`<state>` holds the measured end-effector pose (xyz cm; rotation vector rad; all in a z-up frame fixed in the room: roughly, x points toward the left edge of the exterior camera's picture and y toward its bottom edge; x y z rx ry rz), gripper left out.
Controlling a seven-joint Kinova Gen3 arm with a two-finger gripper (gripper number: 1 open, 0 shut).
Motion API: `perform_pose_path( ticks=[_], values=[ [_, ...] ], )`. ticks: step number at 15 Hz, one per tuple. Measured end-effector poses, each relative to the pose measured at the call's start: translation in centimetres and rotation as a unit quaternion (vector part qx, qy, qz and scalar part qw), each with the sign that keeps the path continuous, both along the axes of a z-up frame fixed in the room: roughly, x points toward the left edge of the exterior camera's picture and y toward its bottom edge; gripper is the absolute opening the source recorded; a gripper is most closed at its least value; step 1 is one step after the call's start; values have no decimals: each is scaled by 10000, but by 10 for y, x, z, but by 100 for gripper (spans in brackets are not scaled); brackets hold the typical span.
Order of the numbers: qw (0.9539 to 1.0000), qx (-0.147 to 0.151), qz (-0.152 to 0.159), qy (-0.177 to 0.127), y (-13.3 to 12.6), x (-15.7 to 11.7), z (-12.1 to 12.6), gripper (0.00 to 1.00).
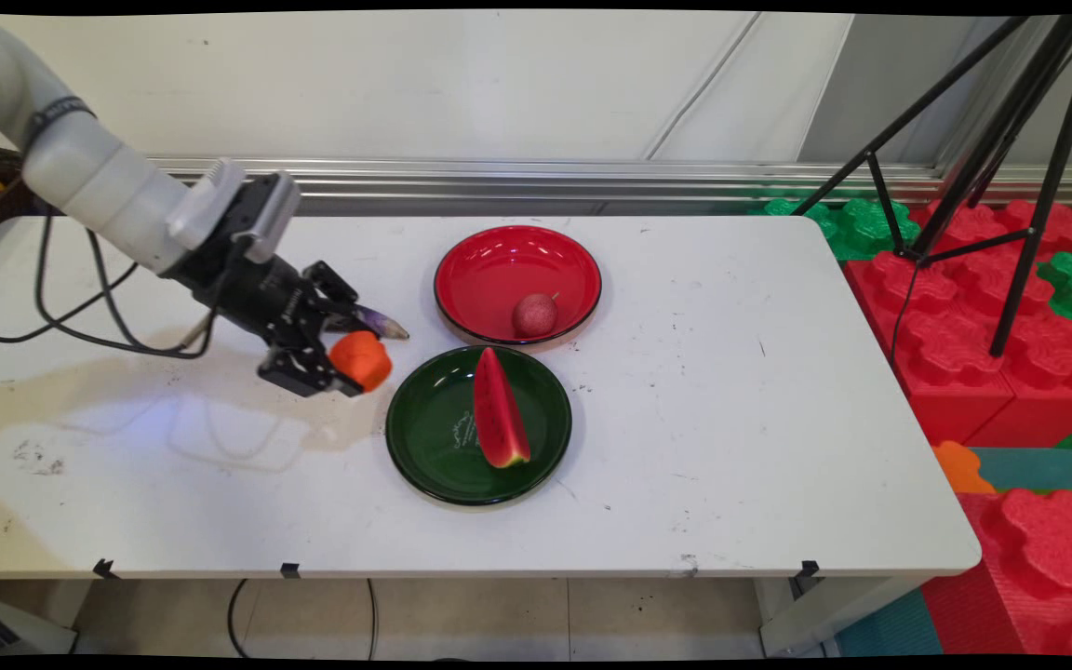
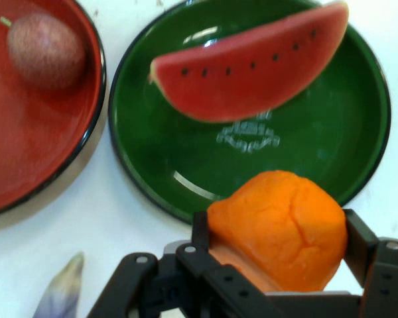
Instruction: Place the picked object on the table
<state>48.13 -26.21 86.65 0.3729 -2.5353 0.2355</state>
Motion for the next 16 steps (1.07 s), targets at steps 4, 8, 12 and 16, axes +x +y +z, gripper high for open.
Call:
perform_pose_path(
  ticks=[4,8,12,16],
  values=[
    [9997,-25,-32,-232,1,20,2,0],
    [9988,-28,17,-480,-6,40,-7,0],
    [9982,68,119,-589,-15,52,-25,0],
    [9975,191,197,-644,-22,58,-44,0]
  ],
)
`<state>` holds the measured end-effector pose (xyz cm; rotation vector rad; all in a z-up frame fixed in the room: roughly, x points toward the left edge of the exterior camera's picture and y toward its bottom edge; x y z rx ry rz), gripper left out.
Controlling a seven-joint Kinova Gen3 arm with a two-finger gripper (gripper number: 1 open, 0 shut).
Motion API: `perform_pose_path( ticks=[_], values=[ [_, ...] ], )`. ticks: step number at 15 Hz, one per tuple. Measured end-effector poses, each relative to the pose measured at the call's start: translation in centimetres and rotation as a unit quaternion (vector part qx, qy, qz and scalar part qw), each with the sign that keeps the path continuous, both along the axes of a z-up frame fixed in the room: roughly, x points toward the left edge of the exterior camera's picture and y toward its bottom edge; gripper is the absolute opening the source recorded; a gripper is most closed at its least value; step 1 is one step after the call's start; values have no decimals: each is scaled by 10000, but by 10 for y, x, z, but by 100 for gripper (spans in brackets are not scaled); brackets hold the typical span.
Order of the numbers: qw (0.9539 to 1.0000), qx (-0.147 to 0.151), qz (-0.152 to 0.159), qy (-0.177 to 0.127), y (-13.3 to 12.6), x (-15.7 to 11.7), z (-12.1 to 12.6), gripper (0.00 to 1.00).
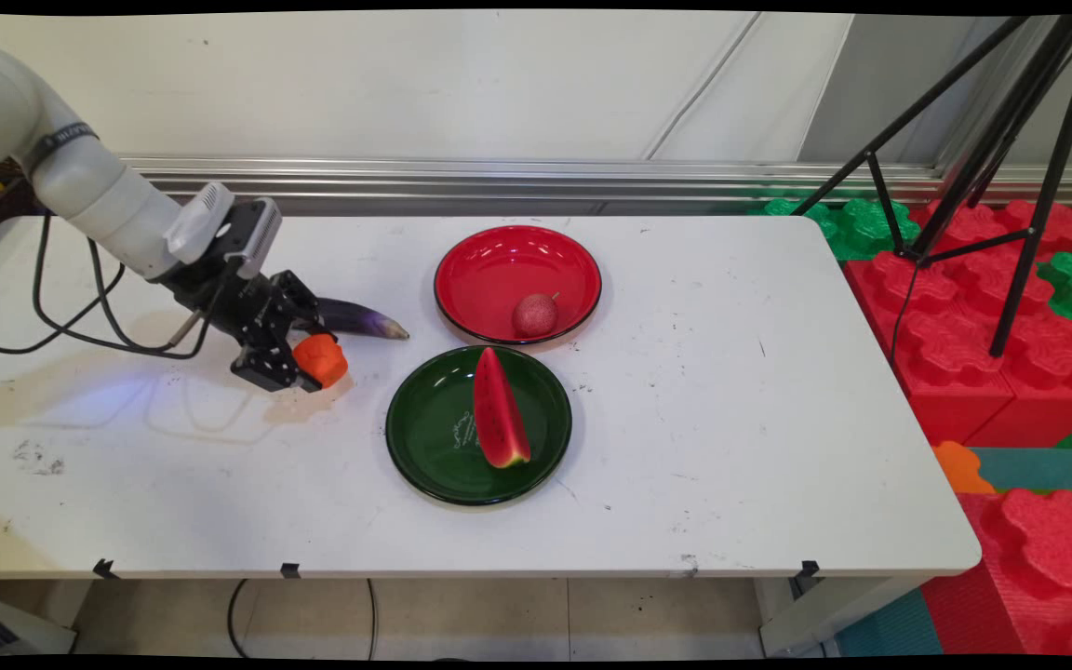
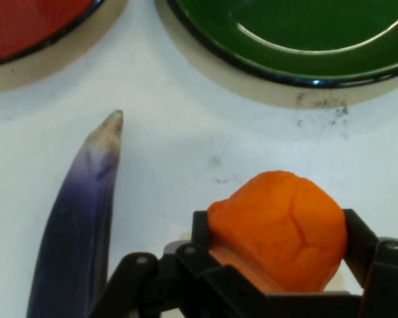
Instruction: Place the picked object on the table
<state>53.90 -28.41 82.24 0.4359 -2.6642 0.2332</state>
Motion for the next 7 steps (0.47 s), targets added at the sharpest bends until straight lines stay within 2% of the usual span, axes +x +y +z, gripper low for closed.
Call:
perform_pose_path(
  ticks=[5,6,7],
  values=[
    [9999,120,103,-29,-6,6,-18,0],
    [9998,129,117,-26,-7,7,-19,100],
    [9998,135,135,-22,-8,8,-20,100]
  ],
)
